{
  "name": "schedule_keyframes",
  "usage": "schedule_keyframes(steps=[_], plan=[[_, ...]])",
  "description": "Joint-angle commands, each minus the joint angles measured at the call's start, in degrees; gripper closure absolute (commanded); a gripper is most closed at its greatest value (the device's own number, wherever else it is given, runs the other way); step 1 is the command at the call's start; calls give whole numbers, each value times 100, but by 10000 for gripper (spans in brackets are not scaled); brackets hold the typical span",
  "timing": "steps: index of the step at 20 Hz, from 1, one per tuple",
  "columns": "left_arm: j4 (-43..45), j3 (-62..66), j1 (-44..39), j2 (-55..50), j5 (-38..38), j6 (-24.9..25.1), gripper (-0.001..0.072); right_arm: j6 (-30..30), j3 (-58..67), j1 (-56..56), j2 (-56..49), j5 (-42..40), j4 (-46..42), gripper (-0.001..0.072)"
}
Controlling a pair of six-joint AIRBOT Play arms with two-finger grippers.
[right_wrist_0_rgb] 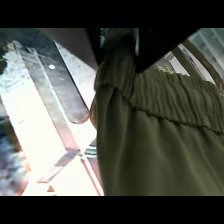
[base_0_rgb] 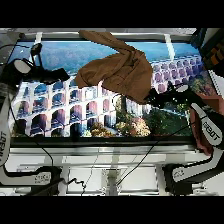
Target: Fold the clothes and pants, and hang the long-sleeved shirts on hangers.
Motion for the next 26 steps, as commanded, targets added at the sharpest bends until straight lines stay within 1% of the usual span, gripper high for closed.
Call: schedule_keyframes(steps=[1, 2, 5, 7, 8, 9, 11, 12, 18, 21, 23, 24, 25, 26], plan=[[2, -2, -363, -428, 262, 4, 3, 20, 251, 129, -46, -140, -149, 643], [4, -2, -509, -579, 474, 4, 4, 17, 374, 127, -44, -59, -225, 682], [142, -2, -929, -957, 1082, 0, 4, 15, 752, 127, -33, 201, -627, 682], [577, 0, -1204, -1200, 1228, -2, 4, 13, 944, 125, -33, 343, -752, 682], [903, 0, -1305, -1307, 1276, -146, 4, 11, 1010, 127, -33, 382, -754, 682], [1172, 0, -1344, -1388, 1340, -577, 5, 9, 1069, 127, -33, 420, -754, 682], [1425, 0, -1292, -1447, 1550, -1469, 4, -2, 1108, 125, -26, 435, -750, 682], [1534, 0, -1228, -1449, 1696, -1718, 4, -4, 1108, 127, -22, 435, -761, 682], [1517, 2, -881, -1624, 2455, -2459, 4, -11, 1108, 125, -22, 518, -758, 682], [1252, 4, -870, -1862, 2516, -2505, 6, -13, 1110, 125, -20, 527, -758, 682], [1086, 7, -901, -1950, 2564, -2483, 26, -22, 1110, 125, -20, 522, -758, 682], [1071, 7, -922, -1965, 2623, -2485, 62, -22, 1110, 125, -20, 520, -758, 682], [1078, 7, -966, -1978, 2708, -2485, 122, -22, 1110, 125, -20, 522, -758, 682], [1075, 7, -1008, -1991, 2793, -2487, 140, -22, 1110, 125, -20, 522, -758, 682]])
